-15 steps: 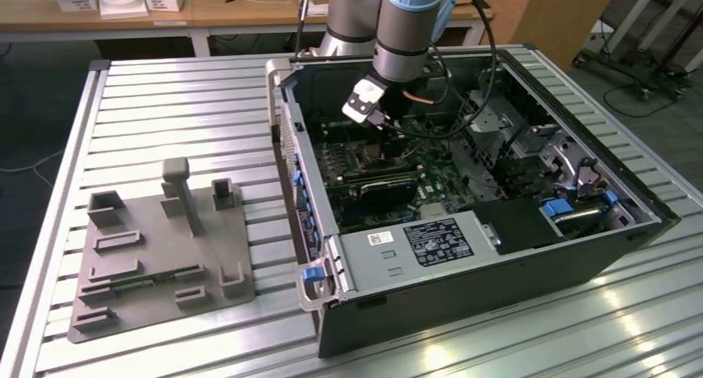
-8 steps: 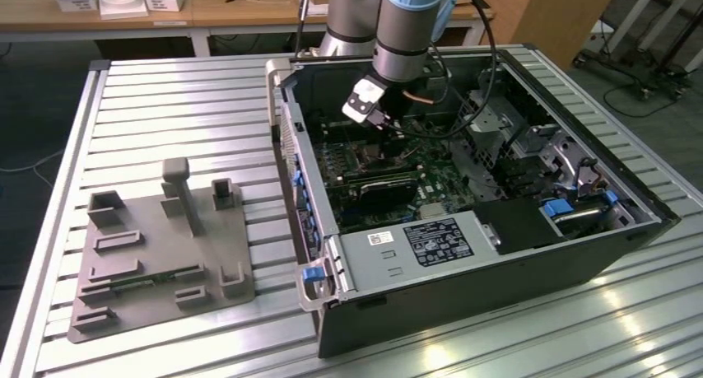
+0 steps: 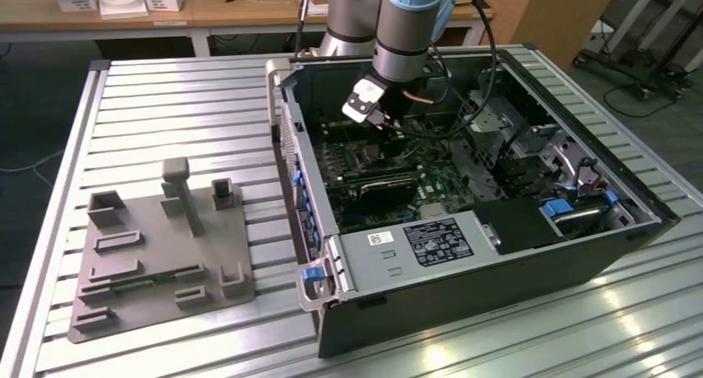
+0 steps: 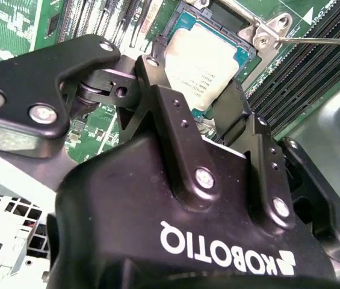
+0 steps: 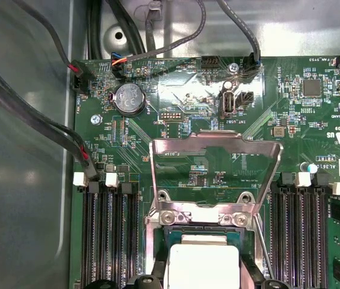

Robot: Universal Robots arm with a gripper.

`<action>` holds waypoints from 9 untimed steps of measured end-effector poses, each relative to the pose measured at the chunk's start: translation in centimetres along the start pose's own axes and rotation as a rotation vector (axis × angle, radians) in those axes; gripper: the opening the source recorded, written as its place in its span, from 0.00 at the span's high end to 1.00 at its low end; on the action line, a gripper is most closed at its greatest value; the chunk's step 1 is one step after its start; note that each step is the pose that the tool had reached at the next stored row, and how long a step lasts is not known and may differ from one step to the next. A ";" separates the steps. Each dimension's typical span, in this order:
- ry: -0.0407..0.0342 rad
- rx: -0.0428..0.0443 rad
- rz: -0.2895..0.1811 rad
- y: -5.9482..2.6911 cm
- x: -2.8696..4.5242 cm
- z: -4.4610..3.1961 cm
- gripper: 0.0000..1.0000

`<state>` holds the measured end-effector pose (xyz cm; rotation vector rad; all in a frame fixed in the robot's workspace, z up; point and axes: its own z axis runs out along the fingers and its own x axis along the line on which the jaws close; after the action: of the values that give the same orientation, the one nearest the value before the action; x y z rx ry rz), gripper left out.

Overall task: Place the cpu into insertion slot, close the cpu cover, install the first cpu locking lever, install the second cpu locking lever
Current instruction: 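Place the cpu into insertion slot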

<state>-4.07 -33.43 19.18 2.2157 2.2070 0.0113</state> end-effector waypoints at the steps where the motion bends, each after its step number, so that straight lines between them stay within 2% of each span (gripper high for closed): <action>1: 0.0000 0.0000 0.000 0.00 0.00 0.00 0.46; 8: 0.0007 -0.0004 0.000 0.01 0.01 0.03 0.45; 9: 0.0004 -0.0003 0.000 0.00 0.01 0.02 0.38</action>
<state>-4.07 -33.43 19.16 2.2157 2.2071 0.0120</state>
